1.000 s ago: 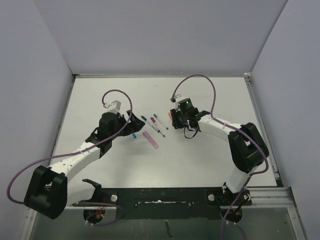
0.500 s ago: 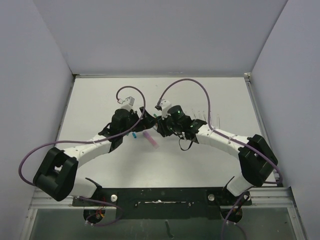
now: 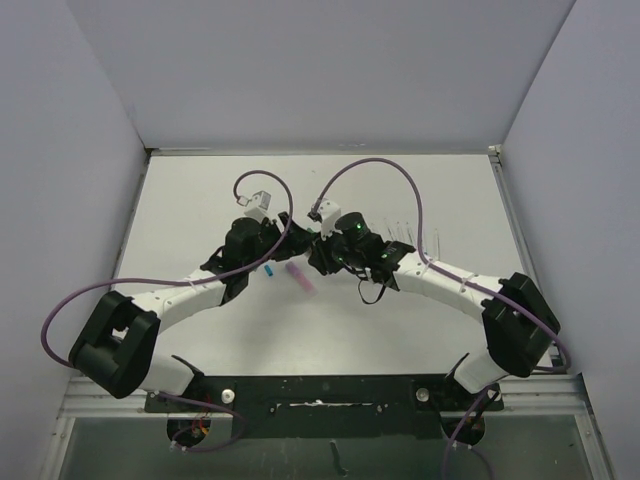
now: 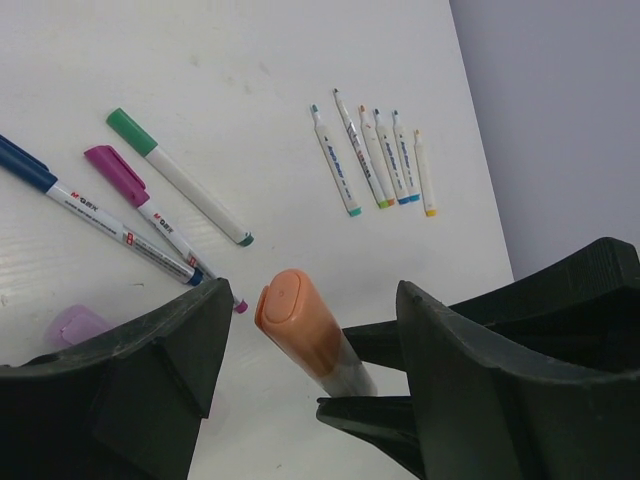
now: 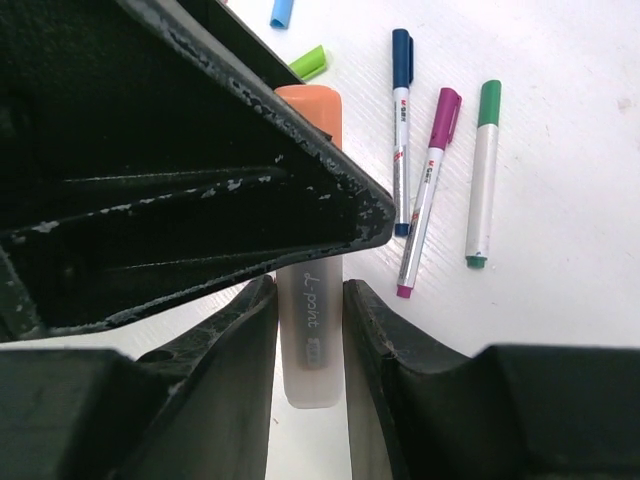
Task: Open the pen caps
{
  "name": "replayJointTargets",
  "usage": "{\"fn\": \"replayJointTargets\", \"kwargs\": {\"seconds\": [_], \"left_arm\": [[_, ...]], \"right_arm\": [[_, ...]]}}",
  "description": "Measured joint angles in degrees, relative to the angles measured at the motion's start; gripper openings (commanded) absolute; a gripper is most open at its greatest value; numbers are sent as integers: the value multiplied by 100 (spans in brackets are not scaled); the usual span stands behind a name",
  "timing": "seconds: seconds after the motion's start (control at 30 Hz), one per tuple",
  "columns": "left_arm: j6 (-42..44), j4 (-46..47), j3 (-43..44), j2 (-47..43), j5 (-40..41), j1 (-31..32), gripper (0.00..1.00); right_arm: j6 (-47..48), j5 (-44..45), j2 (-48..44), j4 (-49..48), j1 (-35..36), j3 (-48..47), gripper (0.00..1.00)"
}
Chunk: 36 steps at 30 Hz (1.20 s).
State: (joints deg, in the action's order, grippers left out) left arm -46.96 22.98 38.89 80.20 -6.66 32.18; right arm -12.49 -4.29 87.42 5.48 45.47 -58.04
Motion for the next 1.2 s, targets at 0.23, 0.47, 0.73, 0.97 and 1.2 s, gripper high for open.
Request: {"fn": "replayJointTargets", "kwargs": {"seconds": [0.23, 0.47, 0.73, 0.97, 1.2], "left_arm": [[-57, 127, -83, 0, 39, 0, 46], [-87, 192, -205, -2, 42, 0, 29], [-210, 466, -232, -4, 20, 13, 0], [-219, 472, -234, -4, -17, 13, 0], [-223, 472, -234, -11, -94, 74, 0]], "right_arm": [[-57, -138, -4, -190, 0, 136, 0], [-140, -177, -94, -297, 0, 275, 0], [-184, -179, -155, -385, -2, 332, 41], [-186, -221, -155, -413, 0, 332, 54], [-186, -240, -125, -415, 0, 330, 49]]}}
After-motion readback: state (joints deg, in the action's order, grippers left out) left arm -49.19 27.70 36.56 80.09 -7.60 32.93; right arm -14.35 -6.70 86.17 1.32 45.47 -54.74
